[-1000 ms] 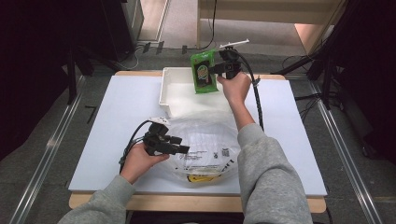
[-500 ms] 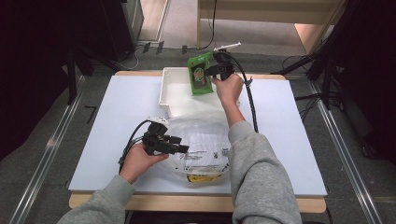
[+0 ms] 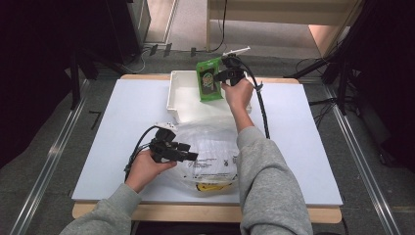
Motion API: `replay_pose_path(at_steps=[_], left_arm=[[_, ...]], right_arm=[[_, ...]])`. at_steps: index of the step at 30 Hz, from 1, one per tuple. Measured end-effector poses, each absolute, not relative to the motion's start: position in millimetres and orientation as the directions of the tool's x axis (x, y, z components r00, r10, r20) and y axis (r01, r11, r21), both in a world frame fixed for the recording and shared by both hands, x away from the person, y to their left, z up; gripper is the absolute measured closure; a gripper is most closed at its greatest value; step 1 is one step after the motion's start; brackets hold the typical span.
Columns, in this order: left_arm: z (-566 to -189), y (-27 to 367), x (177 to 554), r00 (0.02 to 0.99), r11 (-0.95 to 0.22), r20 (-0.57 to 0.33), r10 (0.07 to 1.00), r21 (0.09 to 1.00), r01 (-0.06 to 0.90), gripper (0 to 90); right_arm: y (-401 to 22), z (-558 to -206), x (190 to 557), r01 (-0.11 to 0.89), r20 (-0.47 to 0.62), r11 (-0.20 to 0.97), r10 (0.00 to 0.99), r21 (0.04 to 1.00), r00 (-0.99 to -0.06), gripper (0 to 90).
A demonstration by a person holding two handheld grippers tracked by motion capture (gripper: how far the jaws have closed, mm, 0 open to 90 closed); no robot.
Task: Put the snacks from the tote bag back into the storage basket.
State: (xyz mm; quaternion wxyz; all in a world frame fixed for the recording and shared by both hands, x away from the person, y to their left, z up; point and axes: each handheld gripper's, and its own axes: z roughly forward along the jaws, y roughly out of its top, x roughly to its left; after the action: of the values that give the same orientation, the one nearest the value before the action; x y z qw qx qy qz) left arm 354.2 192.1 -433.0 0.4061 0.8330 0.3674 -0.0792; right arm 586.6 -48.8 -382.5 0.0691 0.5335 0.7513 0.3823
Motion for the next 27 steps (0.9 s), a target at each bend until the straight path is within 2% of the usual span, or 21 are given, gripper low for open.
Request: replay_pose_path(at_steps=[13,27], left_arm=[[-434,189,353,0.723,-0.413,-0.430,0.541,0.613,0.673,38.8],[-434,190,353,0.722,-0.408,-0.430,0.542,0.616,0.674,38.8]], right_arm=[[-50,-392,591,0.751,0.282,0.178,0.852,0.635,-0.441,71.5],[-55,-401,597,0.763,0.276,0.161,0.869,0.626,-0.410,61.0]])
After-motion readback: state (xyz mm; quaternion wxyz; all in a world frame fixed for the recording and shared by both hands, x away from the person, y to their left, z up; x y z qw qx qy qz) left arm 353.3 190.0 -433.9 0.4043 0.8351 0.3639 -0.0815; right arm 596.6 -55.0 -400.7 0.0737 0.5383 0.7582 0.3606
